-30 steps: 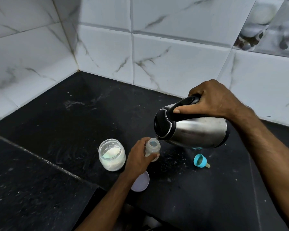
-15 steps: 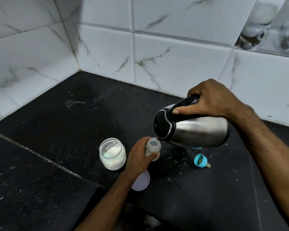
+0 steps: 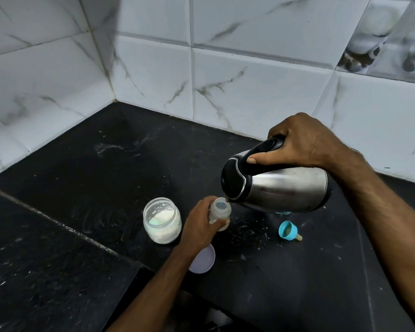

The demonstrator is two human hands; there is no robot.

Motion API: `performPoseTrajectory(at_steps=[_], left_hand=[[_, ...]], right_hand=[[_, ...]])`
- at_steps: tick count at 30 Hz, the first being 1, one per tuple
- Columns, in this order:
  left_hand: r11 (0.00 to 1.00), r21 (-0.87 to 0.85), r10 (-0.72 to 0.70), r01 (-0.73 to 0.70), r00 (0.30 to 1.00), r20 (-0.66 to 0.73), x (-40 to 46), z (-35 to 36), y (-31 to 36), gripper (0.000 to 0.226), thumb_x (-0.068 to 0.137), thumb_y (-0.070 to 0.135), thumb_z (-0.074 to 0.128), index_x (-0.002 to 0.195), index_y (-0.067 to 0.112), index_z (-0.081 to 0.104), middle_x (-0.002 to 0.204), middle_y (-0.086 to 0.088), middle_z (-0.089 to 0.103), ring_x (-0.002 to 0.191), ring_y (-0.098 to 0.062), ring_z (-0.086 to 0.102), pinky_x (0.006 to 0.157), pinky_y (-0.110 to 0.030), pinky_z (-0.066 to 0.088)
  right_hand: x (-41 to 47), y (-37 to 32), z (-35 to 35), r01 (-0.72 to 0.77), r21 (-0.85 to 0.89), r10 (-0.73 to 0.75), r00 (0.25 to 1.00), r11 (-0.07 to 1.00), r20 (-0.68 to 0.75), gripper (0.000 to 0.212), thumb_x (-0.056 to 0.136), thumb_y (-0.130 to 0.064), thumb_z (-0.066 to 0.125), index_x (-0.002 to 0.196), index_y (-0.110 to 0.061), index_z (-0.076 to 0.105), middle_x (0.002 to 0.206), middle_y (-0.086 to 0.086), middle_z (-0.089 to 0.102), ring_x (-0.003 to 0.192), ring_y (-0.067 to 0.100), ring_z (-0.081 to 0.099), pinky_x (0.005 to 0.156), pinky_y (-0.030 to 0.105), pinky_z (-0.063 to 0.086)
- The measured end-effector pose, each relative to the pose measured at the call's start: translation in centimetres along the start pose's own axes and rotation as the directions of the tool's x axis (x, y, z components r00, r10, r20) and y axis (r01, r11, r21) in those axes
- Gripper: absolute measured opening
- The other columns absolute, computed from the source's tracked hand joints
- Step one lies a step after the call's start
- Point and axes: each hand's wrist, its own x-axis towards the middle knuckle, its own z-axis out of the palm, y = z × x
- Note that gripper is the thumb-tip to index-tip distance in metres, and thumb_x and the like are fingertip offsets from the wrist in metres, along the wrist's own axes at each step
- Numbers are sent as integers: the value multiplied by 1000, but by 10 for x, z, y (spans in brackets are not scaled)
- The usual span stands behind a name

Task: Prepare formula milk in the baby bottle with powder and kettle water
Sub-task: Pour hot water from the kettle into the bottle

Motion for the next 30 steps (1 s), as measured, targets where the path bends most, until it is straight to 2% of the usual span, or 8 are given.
performPoseTrajectory(at_steps=[6,11,17,30], left_hand=[[1000,-6,1,-1,1000,-2,0,1,-1,48,71,43,77,115,44,56,114,16,63,106,-2,62,94,-41,54],[1000,-13,4,-5,1000,-12,0,1,-1,49,71,43,78,116,38,58,114,13,64,104,-3,62,93,-40,54],[1000,-10,1,-2,1000,-15,-1,1,-1,50,70,43,78,114,43,56,113,14,64,103,-2,63,93,-39,54],[1000,-11,-4,4,1000,-5,-2,0,1,56,65,55,72,117,40,56,115,15,63,107,-1,62,95,-39,54]], right_hand=[[2,-1,-1,22,-17,-22,1000,1000,-6,83,53,-92,49,59,-10,62,51,7,55,56,27,54,51,33,38],[5,-3,-2,39,-23,-39,999,999,-2,85,52,-92,47,60,-10,63,51,8,55,57,27,54,51,36,39],[6,-5,-1,44,-13,-44,999,999,7,81,53,-92,49,57,-13,63,50,6,56,55,25,54,52,37,41],[10,-7,-3,49,-41,-48,999,998,13,84,52,-94,46,56,-10,60,50,9,54,51,23,47,51,32,35]])
